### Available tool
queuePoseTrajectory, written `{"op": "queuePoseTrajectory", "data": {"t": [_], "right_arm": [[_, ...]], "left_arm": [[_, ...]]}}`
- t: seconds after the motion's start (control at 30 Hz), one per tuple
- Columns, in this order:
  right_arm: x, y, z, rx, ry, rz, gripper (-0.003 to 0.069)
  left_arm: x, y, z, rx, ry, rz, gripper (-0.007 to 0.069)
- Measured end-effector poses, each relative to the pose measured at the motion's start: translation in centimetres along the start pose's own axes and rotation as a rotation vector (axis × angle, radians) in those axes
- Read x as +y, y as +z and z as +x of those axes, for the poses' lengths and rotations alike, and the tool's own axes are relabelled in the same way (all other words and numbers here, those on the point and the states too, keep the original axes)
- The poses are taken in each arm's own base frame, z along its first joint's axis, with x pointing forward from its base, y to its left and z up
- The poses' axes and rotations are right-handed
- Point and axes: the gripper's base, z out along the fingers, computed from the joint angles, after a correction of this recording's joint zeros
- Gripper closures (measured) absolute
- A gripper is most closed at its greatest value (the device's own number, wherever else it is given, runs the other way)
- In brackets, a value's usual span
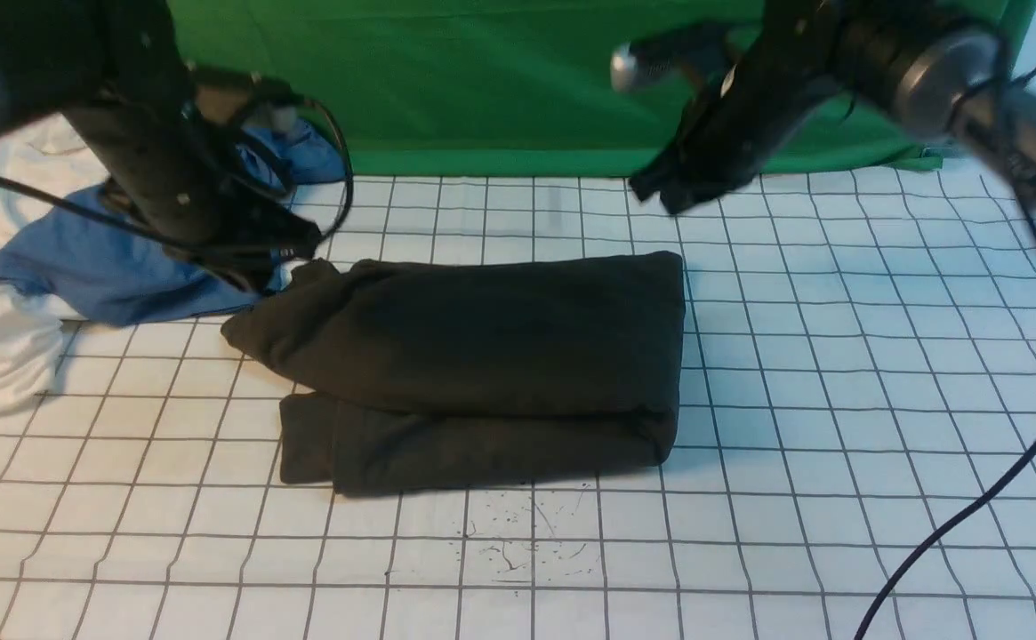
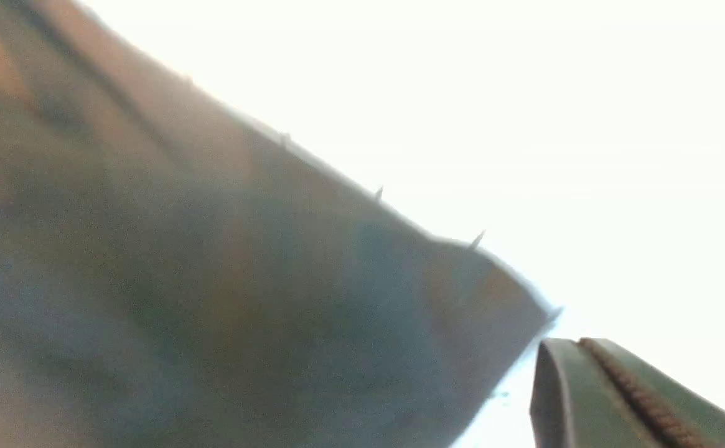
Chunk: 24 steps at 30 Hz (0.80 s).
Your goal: Fold a long-sleeved shirt over a white checkered tablecloth.
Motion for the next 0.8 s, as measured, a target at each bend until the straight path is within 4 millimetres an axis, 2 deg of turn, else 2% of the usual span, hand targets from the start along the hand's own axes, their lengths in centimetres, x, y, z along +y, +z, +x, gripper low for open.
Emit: {"op": "queuePoseTrajectory", "data": {"t": [0.03, 0.07, 0.13, 0.17, 0.2, 0.23, 0.33, 0.37, 0.4, 0.43, 0.5, 0.53, 0.57, 0.73, 0.77, 0.8], "right_arm": [[0.0, -1.8, -0.5, -0.037, -0.009, 0.010, 0.0608], [0.2, -5.8, -1.5, -0.117, -0.023, 0.033, 0.0608], [0.6, -11.4, -2.1, -0.216, -0.040, 0.061, 0.0608], [0.7, -12.8, -2.1, -0.237, -0.043, 0.067, 0.0608], [1.0, -15.5, -1.9, -0.283, -0.047, 0.081, 0.0608], [1.3, -16.9, -1.5, -0.300, -0.047, 0.086, 0.0608], [2.3, -21.7, 0.2, -0.386, -0.050, 0.110, 0.0608], [2.4, -21.8, 0.7, -0.385, -0.050, 0.110, 0.0608], [2.8, -23.1, 1.2, -0.421, -0.051, 0.120, 0.0608], [3.6, -24.7, 2.7, -0.479, -0.054, 0.131, 0.0608], [4.8, -26.3, 4.8, -0.564, -0.062, 0.142, 0.0608], [5.3, -26.4, 5.5, -0.587, -0.067, 0.142, 0.0608], [6.0, -27.5, 6.8, -0.641, -0.085, 0.152, 0.0608], [8.7, -28.8, 12.4, -0.793, -0.163, 0.166, 0.0608], [9.1, -28.6, 13.6, -0.803, -0.170, 0.163, 0.0608], [9.6, -29.2, 15.2, -0.847, -0.178, 0.165, 0.0608]], "left_arm": [[-0.1, -1.3, 0.0, -0.025, 0.002, -0.004, 0.0611], [-0.3, -4.2, 0.3, -0.085, 0.001, -0.014, 0.0611], [-0.8, -8.2, 1.4, -0.167, 0.001, -0.028, 0.0611], [-1.0, -9.0, 2.1, -0.183, -0.001, -0.030, 0.0611], [-1.3, -11.0, 3.3, -0.235, -0.009, -0.038, 0.0611], [-1.6, -12.3, 4.7, -0.267, -0.014, -0.043, 0.0611], [-2.5, -14.3, 9.1, -0.336, -0.028, -0.054, 0.0611], [-2.6, -14.2, 10.3, -0.341, -0.036, -0.054, 0.0611], [-2.8, -14.7, 11.0, -0.367, -0.039, -0.058, 0.0611], [-3.2, -14.9, 13.5, -0.402, -0.046, -0.063, 0.0611], [-3.6, -14.9, 16.3, -0.445, -0.056, -0.071, 0.0611], [-3.8, -14.8, 17.3, -0.456, -0.062, -0.072, 0.0611], [-4.0, -14.4, 18.6, -0.468, -0.065, -0.074, 0.0611], [-4.7, -13.7, 23.4, -0.529, -0.068, -0.082, 0.0611], [-4.8, -13.7, 24.1, -0.550, -0.067, -0.085, 0.0611], [-5.0, -13.9, 25.3, -0.607, -0.065, -0.093, 0.0611]]}}
